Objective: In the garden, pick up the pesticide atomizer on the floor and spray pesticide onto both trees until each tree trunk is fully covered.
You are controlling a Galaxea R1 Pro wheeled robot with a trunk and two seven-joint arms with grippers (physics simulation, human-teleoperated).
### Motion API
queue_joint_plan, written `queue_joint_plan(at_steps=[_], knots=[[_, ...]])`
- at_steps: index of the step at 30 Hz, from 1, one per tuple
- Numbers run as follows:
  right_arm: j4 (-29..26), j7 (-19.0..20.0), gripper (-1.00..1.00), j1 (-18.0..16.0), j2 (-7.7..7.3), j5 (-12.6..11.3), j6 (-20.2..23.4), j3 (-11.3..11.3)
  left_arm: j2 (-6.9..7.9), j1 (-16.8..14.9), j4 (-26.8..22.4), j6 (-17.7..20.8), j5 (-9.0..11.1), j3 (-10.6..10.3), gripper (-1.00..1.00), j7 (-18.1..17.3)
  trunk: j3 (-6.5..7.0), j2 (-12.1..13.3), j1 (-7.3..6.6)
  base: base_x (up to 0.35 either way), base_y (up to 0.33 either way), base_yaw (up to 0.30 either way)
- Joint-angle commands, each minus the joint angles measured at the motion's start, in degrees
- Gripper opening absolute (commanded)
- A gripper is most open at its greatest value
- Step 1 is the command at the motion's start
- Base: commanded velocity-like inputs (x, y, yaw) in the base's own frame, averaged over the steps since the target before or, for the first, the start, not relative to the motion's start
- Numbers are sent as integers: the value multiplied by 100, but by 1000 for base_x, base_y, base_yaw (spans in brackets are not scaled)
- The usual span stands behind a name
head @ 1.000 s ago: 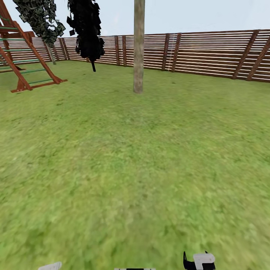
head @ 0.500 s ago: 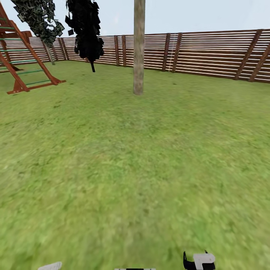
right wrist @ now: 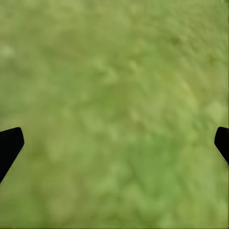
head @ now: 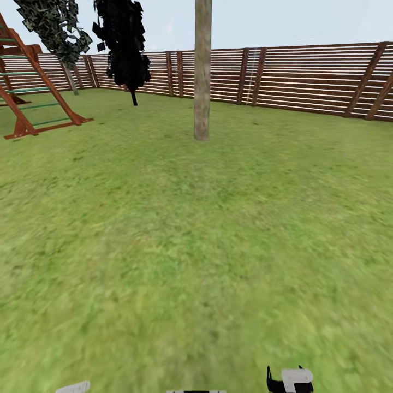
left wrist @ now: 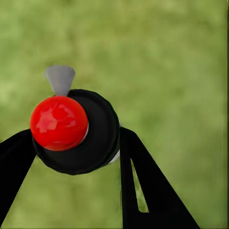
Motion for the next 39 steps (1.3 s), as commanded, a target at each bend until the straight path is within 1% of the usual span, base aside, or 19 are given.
queue_joint_plan(at_steps=[1, 39], knots=[[0, 0, 100, 0, 0, 0, 0, 0, 0, 0, 0, 0, 2, 1, -100, -2, 0, 0, 0, 340, 0, 0], [1, 2, 100, 0, 0, 0, 0, 0, 0, 0, 0, -2, 1, 1, -100, -2, 0, 0, 0, 340, 0, 0]])
